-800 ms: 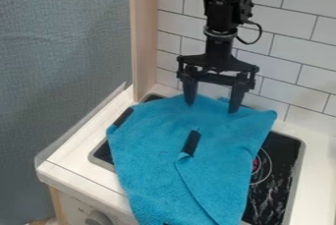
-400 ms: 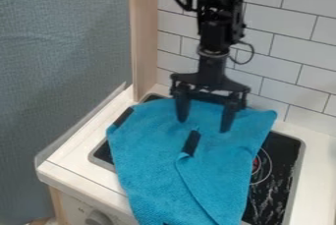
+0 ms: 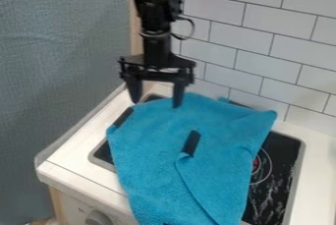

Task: Fold the cloth from left to right side

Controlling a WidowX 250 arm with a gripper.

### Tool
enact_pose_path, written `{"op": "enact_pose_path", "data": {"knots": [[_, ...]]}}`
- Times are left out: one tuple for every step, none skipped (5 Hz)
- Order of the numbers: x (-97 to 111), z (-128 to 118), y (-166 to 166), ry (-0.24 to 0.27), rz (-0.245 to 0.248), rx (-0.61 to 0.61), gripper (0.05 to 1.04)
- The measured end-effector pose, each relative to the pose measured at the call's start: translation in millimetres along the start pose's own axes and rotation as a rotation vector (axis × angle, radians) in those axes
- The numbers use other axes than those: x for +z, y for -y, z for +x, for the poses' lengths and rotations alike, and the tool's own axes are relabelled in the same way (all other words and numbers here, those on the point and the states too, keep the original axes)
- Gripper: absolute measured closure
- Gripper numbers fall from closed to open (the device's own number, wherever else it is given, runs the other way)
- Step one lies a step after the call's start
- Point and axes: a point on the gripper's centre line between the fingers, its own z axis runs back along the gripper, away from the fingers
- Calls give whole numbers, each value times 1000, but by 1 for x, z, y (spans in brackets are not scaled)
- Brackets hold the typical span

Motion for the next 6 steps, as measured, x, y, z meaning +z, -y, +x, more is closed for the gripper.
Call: {"op": "enact_pose_path", "data": {"knots": [[-2, 7, -30, 11, -6, 42, 84], [-21, 7, -39, -18, 3, -7, 83], [-38, 10, -57, -18, 29, -17, 84], [-52, 17, -63, -23, 35, -33, 83], [-64, 20, -64, -42, 26, -48, 84], [-73, 21, -65, -61, 11, -53, 84]]}}
